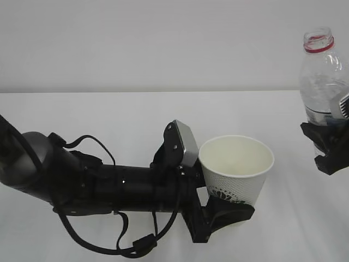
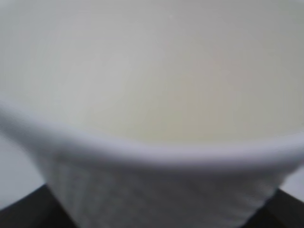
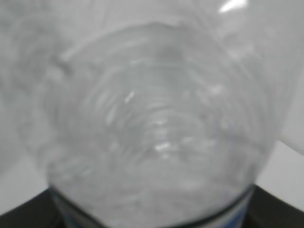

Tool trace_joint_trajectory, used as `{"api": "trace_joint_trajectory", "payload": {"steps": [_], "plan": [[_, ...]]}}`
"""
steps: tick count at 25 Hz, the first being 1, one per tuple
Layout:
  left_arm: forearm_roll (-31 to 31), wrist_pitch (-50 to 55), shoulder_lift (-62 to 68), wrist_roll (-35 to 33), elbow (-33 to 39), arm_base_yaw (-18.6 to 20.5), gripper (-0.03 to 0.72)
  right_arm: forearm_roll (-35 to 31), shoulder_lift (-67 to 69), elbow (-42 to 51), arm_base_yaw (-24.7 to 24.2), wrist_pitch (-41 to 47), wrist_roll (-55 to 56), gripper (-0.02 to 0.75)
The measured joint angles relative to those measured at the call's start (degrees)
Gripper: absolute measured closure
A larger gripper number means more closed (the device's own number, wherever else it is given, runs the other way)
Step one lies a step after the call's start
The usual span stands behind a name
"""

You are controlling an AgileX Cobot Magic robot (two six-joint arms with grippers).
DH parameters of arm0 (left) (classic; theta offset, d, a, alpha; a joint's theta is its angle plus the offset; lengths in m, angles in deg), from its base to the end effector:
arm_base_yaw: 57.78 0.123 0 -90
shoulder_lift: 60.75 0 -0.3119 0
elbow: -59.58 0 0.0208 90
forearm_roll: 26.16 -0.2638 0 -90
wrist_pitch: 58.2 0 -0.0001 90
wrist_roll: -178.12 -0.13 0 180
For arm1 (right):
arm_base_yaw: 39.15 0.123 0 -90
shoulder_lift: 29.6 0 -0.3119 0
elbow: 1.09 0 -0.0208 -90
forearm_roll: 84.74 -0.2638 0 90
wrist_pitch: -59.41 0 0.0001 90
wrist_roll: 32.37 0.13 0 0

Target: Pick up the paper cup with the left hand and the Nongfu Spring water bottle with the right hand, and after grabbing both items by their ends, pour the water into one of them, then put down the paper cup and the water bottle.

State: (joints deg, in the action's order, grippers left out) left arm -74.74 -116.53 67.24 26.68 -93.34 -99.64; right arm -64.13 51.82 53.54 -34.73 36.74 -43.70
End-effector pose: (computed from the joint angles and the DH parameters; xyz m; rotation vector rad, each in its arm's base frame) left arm 0.2554 -0.3402 0.1072 1.1751 1.5770 -1.1138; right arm 0.2664 0.0382 0.2020 -0.6825 1.8810 -0.1560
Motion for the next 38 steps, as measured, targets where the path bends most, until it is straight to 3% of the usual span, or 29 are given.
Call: {"api": "trace_joint_trajectory", "payload": {"steps": [20, 38], "plan": [[-1.0, 5.3, 0.0, 0.0, -2.2, 0.0, 0.145, 0.0, 0.0, 0.0, 0.0, -1.6, -18.7, 0.297], [-1.0, 3.9, 0.0, 0.0, -2.2, 0.0, 0.145, -1.8, 0.0, 0.0, 0.0, -5.3, -36.7, 0.297]]}}
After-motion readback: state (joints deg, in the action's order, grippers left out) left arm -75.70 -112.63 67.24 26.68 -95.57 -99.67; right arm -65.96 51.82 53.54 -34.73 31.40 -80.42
